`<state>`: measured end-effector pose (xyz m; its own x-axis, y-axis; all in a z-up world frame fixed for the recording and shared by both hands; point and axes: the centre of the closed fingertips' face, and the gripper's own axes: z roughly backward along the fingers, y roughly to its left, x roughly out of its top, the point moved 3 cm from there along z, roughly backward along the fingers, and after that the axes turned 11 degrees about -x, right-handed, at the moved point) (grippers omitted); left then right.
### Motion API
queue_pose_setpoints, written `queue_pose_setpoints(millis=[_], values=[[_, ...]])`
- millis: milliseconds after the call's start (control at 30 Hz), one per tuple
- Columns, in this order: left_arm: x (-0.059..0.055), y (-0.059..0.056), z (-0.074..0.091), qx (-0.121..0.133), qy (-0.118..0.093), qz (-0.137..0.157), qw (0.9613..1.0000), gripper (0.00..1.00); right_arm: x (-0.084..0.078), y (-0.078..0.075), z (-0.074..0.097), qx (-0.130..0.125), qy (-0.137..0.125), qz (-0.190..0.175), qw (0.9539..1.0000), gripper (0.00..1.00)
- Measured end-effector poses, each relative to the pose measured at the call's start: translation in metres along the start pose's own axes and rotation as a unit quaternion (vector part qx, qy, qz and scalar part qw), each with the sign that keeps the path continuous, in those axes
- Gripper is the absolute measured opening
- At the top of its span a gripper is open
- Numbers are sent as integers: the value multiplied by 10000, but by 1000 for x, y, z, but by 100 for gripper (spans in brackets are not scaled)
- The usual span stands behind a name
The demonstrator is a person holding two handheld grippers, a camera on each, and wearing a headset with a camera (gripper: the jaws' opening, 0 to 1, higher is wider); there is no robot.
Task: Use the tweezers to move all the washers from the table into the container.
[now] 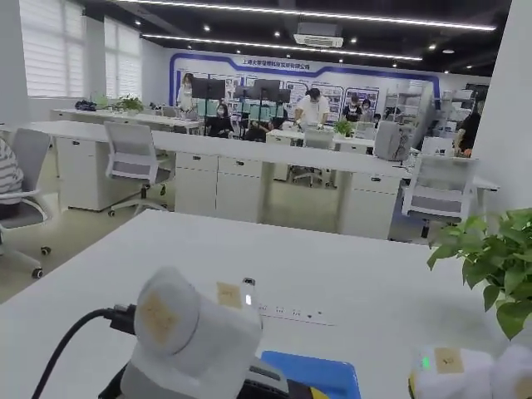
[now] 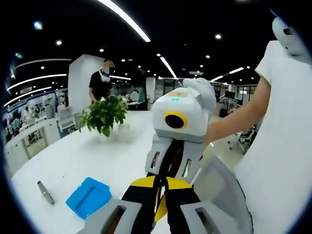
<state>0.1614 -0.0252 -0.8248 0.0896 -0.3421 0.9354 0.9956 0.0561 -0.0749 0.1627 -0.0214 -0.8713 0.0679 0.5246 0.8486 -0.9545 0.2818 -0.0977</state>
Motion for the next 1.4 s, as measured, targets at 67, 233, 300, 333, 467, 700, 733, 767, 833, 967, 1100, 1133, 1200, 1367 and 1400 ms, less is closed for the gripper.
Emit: queue_pose_setpoints(millis=[67,233,300,333,467,700,733,767,833,967,1100,1133,1200,1367,1400], values=[[-1,-2,-2,-181,62,-104,9998,0,-1,-1,1,49,-40,-48,10000,1],[2,1,-3,-434,129,-228,9987,0,-4,-1,5,217,-135,-85,9996,2],[3,3,-1,-441,144,-281,9985,0,-5,-1,6,207,-181,-82,9996,2],[3,4,-1,-470,171,-295,9983,0,-5,-1,6,213,-196,-86,9995,3],[2,6,-2,-529,287,-286,9978,0,-9,-5,5,246,-218,-239,9992,3],[7,4,-2,-634,334,-405,9966,0,-16,-5,5,307,-223,-613,9974,5],[8,4,-3,-637,327,-413,9966,0,-16,-5,6,314,-238,-668,9970,6],[10,3,-2,-650,307,-427,9965,0,-17,-6,6,321,-249,-714,9966,6],[15,3,-2,-674,200,-422,9966,0,-21,-5,5,319,-191,-750,9965,7],[15,3,-3,-693,297,-480,9960,0,-19,-5,8,316,-352,-854,9952,7],[14,3,-2,-684,361,-518,9957,0,-20,-5,8,328,-338,-900,9948,12],[16,3,-2,-705,295,-499,9958,0,-21,-4,7,333,-324,-900,9949,13],[20,4,-1,-697,177,-471,9963,0,-27,-3,5,314,-174,-823,9960,14],[22,4,0,-705,151,-445,9964,0,-30,-7,4,193,-235,-890,9956,9],[21,4,0,-683,160,-463,9965,0,-30,-8,4,186,-224,-892,9956,8]])
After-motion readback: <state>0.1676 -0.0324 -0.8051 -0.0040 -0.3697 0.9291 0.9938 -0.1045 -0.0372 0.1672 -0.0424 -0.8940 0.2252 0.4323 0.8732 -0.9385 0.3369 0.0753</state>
